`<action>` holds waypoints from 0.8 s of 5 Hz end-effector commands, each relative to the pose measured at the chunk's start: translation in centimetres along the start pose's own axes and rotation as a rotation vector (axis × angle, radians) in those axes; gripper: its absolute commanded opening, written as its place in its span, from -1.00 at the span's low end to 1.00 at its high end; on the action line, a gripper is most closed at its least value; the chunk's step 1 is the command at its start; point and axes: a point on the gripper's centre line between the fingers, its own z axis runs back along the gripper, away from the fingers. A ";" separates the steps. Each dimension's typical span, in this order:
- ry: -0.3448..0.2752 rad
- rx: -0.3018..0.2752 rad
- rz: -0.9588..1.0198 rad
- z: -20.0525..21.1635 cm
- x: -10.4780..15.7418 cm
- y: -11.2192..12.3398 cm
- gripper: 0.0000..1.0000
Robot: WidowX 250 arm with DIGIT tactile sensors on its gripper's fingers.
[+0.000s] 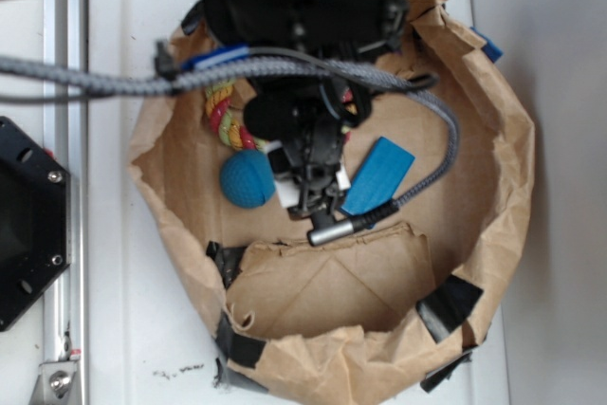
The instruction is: Grab the blue ball.
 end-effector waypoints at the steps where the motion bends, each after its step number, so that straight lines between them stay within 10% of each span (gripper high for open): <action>1: -0.036 -0.001 0.016 0.9 0.3 0.7 1.00; 4: 0.077 0.059 0.245 -11.3 -0.3 0.2 1.00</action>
